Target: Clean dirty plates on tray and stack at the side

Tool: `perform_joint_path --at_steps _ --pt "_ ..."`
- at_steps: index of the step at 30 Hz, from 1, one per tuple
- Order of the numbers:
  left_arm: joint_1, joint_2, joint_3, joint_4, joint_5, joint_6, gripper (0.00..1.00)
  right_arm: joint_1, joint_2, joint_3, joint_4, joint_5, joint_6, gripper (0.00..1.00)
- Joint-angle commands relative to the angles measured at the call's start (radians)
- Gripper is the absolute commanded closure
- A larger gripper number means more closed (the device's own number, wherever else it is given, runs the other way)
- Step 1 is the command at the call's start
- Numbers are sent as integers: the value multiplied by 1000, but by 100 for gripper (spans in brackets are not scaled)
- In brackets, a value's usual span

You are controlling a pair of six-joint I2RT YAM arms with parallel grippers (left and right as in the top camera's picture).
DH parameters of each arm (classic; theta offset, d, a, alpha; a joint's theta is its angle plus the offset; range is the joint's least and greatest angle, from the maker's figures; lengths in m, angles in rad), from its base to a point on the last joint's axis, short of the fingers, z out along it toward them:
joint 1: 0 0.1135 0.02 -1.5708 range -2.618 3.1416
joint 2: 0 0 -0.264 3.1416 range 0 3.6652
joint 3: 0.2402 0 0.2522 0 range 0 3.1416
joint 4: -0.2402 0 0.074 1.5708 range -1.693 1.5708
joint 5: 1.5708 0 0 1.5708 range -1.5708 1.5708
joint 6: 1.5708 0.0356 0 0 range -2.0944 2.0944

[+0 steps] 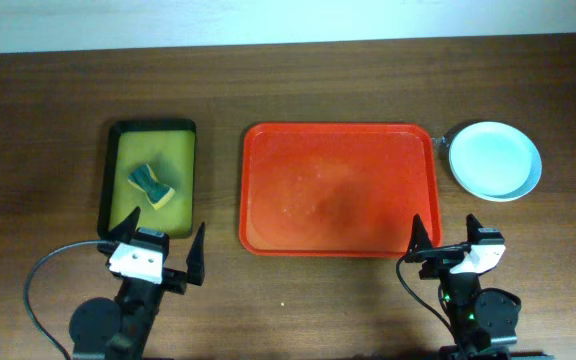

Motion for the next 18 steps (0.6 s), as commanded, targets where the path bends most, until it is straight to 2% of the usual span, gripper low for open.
perform_joint_path --at_steps 1,2,4,6,7,11,18 --pt "8 -114 -193 218 -11 -129 0 -6 -7 -6 -6 8 -11 1" --pt "8 -146 -258 300 -11 -134 1 -6 -7 -6 -6 8 -10 1" --pt "8 -193 -313 343 -47 -137 1 -6 -7 -6 -6 8 -10 1" --pt "8 -248 -365 346 -187 -253 1 -6 -7 -6 -6 8 -10 1" --pt "9 -247 -390 366 -208 -266 1 -6 -7 -6 -6 8 -11 1" --pt "60 -247 -409 243 -232 -266 1 -6 -7 -6 -6 8 -10 1" --pt "79 -247 -408 204 -190 -122 1 -6 -7 -6 -6 8 -11 1"
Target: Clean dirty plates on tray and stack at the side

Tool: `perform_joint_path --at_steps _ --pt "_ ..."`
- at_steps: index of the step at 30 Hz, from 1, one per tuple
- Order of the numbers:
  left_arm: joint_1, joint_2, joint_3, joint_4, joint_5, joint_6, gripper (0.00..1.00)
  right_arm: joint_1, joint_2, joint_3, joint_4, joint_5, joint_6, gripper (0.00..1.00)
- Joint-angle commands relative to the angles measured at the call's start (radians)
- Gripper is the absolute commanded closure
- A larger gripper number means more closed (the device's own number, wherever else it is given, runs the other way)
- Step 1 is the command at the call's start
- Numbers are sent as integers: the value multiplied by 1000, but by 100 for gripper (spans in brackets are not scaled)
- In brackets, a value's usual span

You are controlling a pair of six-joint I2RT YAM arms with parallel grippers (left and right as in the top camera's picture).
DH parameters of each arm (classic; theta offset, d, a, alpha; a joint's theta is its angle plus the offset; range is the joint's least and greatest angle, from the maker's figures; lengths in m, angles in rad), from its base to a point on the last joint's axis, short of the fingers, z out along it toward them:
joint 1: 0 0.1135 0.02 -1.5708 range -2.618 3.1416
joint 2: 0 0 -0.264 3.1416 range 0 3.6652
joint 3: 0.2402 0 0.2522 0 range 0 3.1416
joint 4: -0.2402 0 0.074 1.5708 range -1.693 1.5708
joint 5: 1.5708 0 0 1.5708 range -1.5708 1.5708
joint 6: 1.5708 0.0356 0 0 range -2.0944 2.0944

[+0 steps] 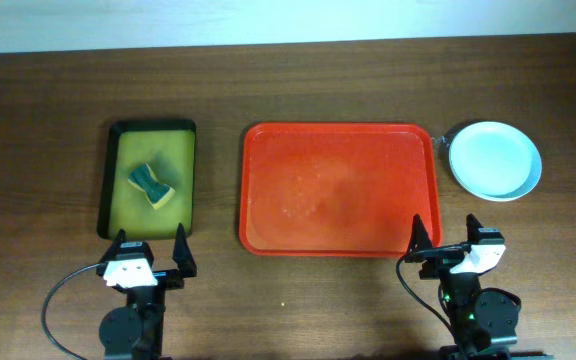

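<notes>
An empty red tray lies in the middle of the table. To its right, off the tray, sits a light blue plate. A green and yellow sponge rests in a small yellow-green tray on the left. My left gripper stands open near the front edge, just below that small tray, with nothing between its fingers. My right gripper is also open, by the red tray's front right corner, holding nothing.
The brown wooden table stretches around both trays. A black cable loops beside the left arm's base at the front edge.
My left gripper has drawn back toward the front edge and shifted slightly left, away from the small tray's corner. The right gripper, plate and sponge have not moved.
</notes>
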Motion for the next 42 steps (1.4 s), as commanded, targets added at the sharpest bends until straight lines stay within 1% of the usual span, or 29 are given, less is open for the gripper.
perform_joint_path --at_steps 1,5,42 --pt "5 -8 -6 -3 19 62 1 -6 -7 -6 -6 8 -10 1" --pt "5 -8 -6 -3 26 97 1 -6 -7 -6 -6 8 -10 1" --pt "5 -8 -6 0 26 95 1 -6 -7 -6 -6 8 -10 1"
